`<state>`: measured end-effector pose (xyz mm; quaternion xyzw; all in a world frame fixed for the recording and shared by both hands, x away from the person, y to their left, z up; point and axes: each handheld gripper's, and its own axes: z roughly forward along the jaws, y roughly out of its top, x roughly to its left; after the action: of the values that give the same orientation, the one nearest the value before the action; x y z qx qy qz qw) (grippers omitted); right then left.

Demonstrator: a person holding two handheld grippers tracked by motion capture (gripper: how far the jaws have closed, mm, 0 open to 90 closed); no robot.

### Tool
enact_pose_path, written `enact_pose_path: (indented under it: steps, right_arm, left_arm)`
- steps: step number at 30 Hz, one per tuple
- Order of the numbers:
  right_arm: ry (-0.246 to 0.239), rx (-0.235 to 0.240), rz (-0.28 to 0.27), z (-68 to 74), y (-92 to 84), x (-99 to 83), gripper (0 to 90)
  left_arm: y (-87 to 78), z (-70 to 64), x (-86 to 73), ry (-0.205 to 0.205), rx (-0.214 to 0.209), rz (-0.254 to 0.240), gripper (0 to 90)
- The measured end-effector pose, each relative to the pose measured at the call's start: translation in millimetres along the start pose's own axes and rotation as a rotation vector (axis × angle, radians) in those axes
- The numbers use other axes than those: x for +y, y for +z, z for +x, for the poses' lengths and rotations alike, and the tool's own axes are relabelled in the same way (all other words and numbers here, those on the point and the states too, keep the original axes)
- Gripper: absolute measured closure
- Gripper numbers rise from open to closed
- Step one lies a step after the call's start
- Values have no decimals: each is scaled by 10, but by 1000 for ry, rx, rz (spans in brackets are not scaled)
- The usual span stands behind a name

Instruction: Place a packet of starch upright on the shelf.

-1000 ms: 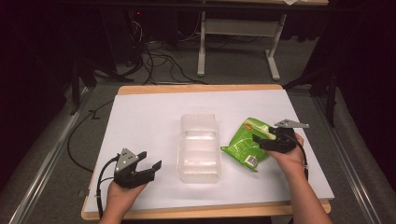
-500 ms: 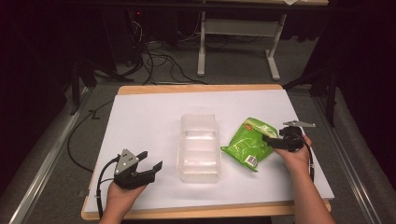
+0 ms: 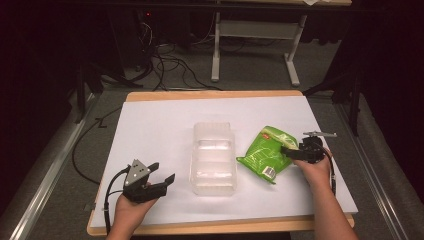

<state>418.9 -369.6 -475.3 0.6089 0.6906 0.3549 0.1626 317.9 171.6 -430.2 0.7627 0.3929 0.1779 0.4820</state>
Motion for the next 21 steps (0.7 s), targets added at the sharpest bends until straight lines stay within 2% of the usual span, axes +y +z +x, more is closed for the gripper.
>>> enact_pose_path:
  steps: [3, 7, 8, 9, 12, 13, 15, 16, 20, 21]
  right_arm:
    - [1, 27, -4, 6, 0, -9, 126]
    - [1, 57, -10, 20, -8, -17, 215]
    - [5, 63, -10, 17, -14, -20, 261]
    - [13, 84, -17, 3, -22, -28, 365]
    - [21, 103, -20, -14, -26, -40, 493]
    - [21, 103, -20, -14, -26, -40, 493]
    - [36, 113, -18, -17, -29, -46, 561]
    - [40, 119, -13, -22, -37, -50, 636]
    - [34, 110, -14, -2, -52, -56, 768]
    - [34, 110, -14, -2, -52, -56, 768]
  left_arm:
    - [-16, 16, 2, -18, 1, 0, 307]
    - [-38, 35, 15, -50, -12, -6, 308]
    - [-42, 36, 18, -53, -16, -14, 315]
    - [-48, 36, 19, -54, -17, -15, 320]
    - [-42, 34, 17, -50, -21, -11, 320]
    - [-36, 33, 14, -46, -21, -7, 320]
    - [-21, 27, 11, -41, -24, 2, 316]
    - [-18, 25, 10, -36, -25, 7, 316]
    - [-6, 12, 7, -22, -25, 14, 315]
    - [-6, 11, 8, -22, -26, 13, 315]
